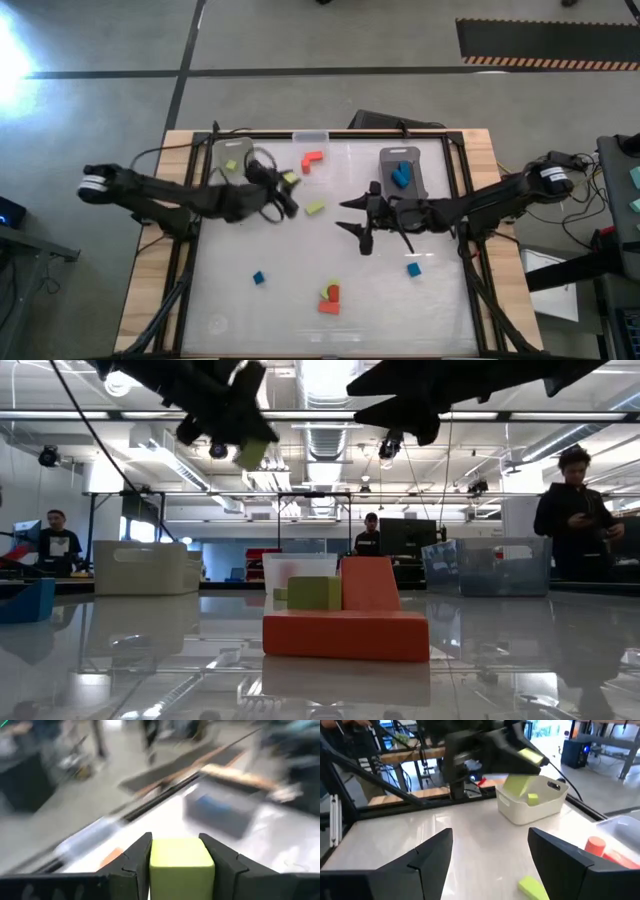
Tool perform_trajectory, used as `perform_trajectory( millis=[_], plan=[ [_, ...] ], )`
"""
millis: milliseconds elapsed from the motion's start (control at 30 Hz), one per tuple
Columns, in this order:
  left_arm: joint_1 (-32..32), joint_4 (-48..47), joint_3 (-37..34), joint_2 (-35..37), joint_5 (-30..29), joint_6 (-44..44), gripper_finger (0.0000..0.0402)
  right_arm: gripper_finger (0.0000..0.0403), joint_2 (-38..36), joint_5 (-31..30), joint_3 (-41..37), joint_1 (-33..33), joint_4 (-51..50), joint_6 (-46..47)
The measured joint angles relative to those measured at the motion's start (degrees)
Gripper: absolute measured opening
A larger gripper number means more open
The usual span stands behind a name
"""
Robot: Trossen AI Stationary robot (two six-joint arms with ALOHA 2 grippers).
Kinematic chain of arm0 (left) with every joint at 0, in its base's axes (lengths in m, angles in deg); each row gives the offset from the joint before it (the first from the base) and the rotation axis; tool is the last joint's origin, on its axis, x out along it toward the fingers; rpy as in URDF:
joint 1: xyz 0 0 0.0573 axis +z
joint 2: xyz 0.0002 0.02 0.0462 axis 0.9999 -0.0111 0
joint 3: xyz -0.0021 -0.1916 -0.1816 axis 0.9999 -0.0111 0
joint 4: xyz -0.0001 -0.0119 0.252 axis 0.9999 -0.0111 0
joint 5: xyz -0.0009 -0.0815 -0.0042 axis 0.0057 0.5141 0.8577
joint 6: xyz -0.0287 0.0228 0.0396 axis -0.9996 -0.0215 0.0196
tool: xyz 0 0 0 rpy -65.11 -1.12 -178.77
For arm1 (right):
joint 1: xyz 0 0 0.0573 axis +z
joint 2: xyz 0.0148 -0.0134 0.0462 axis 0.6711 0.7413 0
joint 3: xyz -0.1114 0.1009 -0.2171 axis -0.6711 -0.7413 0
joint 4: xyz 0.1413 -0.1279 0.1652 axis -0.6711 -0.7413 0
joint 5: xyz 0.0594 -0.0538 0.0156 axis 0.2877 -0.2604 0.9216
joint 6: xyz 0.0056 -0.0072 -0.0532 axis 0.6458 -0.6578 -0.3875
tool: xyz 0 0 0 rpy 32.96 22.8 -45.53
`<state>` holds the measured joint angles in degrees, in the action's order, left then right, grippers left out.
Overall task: Sort & place blocks by color
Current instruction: Put the green block into the white bin
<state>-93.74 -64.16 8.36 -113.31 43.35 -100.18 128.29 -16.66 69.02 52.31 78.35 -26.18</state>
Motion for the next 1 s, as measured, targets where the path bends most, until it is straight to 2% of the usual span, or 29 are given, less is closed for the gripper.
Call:
perform_trajectory(
  millis=[200, 333, 400, 533, 767, 1000],
  plan=[
    [12.7, -33.2, 5.8, 3.5, -1.1, -13.0, 0.0120, 0.0243, -2.0, 0.0, -0.1, 0.1, -3.9, 1.1],
    [22.2, -46.7, 6.9, 2.6, -0.6, -18.0, 0.0120, 0.0242, -1.7, 0.0, -0.1, 0.1, -4.0, 1.3],
    [26.7, -49.1, 6.2, 1.8, 0.3, -18.0, 0.0120, 0.0242, -1.6, 0.0, -0.1, 0.1, -4.3, 1.4],
    [33.3, -49.1, 5.2, -1.2, 7.8, -16.2, 0.0120, 0.0240, -0.8, -0.2, -0.1, 0.1, -4.2, 1.9],
    [37.1, -49.2, 5.3, -8.3, 9.3, -14.9, 0.0121, 0.0239, -0.2, -1.4, -0.1, 0.1, -4.1, 2.4],
    [37.4, -50.0, 5.3, -13.0, 9.6, -14.7, 0.0173, 0.0238, -0.2, -1.4, -0.1, 0.1, -4.1, 2.6]
  ],
)
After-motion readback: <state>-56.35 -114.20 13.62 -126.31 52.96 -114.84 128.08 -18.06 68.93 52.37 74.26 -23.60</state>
